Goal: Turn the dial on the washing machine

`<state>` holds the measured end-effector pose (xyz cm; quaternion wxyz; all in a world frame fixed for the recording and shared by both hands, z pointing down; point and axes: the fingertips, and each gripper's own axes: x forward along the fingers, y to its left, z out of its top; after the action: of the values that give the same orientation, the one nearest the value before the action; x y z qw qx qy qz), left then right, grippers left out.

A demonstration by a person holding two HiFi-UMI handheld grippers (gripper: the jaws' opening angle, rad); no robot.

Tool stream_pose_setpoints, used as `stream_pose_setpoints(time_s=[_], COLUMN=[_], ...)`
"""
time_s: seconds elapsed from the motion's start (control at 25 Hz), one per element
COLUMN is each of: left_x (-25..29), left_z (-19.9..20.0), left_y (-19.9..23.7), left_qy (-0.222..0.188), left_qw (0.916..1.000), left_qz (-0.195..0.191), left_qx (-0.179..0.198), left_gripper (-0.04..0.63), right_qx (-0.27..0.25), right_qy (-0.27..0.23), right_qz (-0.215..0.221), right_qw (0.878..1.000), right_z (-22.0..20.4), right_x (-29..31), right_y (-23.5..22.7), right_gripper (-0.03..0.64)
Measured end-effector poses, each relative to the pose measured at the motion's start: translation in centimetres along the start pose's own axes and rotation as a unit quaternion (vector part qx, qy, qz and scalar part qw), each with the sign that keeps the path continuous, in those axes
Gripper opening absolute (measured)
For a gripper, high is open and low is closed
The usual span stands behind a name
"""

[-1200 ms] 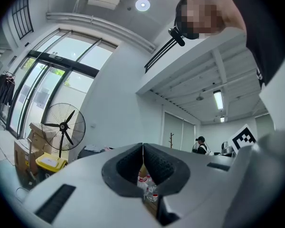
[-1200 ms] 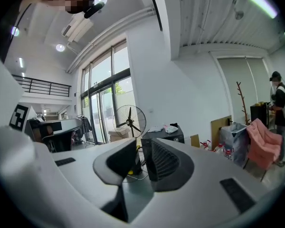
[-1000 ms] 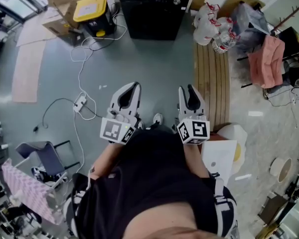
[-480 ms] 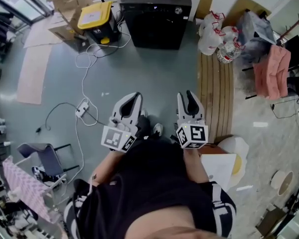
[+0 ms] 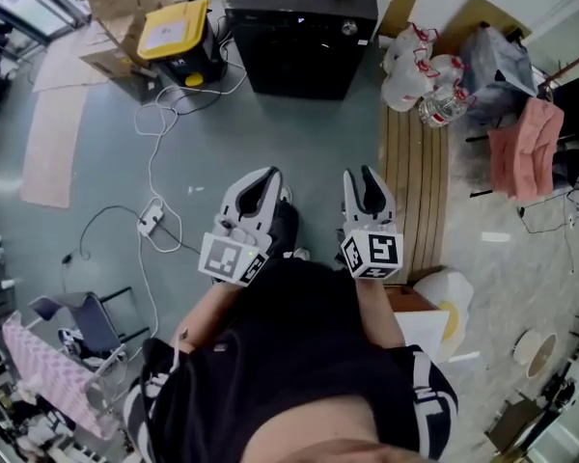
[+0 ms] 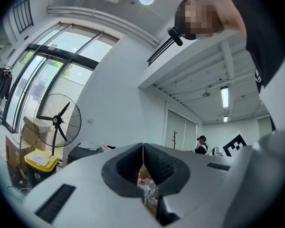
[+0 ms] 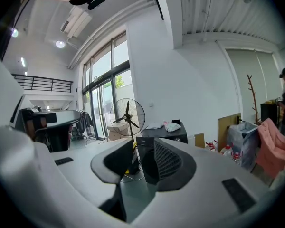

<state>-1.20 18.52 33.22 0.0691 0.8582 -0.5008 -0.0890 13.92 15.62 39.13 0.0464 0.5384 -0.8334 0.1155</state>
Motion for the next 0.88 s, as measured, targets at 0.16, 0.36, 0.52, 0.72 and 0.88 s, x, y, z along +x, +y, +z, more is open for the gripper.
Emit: stream_pose_setpoints(time_s=[0.16,0.36,0.52,0.72,0.88], left_x=[5.7,11.5,14.7,17.9,21.8], left_z=[1.3,2.6,2.7,2.6,1.2], left_y=[5.0,10.1,13.9,16.9,19.1], left_qy=[-0.006,-0.012,-0.012,-0.011,-0.002], left_qw=[0.9999,0.9993,0.9991,0.9991,0.9995], left_qz=[-0.012,-0.032,-0.041,-0.037,-0.024], left_qx=[-0.003,-0.013,-0.009,-0.016,-0.019], left_gripper=[0.023,0.023,0.023,0.023,0.023], right_qx=[-0.007,-0.014,-0.012,-0.007,-0.007], right_qy=[-0.001,0.010,0.024,0.039,0.048], right_qz=[-0.007,-0.021,-0.040,-0.050,-0.054], right_qw=[1.000,1.000,0.999,0.998,0.997], right_z=[2.2,4.2,4.0,3.6,2.9], right_x=[7.4,15.5,21.3,26.9,32.2], right_y=[-1.2,-2.8,-4.5,-7.2,-10.5], right_gripper=[0.147,0.149,0.158,0.164,0.170])
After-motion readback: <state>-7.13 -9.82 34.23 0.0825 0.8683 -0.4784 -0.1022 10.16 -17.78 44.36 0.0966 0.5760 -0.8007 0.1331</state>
